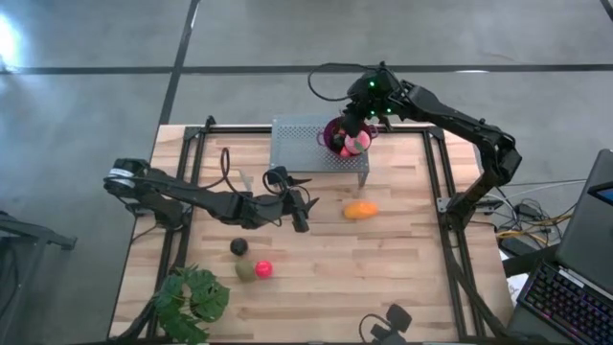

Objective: Pick & Place Fruit
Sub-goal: Put the tangerine into the purple bowl on the shelf

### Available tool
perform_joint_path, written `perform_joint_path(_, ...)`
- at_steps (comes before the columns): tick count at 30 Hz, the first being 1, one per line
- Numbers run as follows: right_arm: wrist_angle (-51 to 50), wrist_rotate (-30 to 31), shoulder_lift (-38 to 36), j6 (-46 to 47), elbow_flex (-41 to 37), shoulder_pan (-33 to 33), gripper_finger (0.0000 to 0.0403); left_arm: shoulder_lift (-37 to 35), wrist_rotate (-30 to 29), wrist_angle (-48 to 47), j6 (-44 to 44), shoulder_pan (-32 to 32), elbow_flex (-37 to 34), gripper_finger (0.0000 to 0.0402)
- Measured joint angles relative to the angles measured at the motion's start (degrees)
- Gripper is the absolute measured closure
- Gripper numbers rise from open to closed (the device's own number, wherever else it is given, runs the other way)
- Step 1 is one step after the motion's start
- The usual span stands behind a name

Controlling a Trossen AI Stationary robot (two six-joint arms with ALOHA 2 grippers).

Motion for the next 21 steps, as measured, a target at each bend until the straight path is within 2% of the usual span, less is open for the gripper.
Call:
perform_joint_path(8,0.52,2.36,2.98,-1.00,-0.07,0.11,0.0388,0.00,0.02,0.42,0.02,0.00,0.00,0.0129)
perform_joint_path(21,-2.09,2.70,1.40,-1.78,0.41,1.04,0.0394,0.00,0.02,0.38,0.21,-0.02,0.00,0.0129)
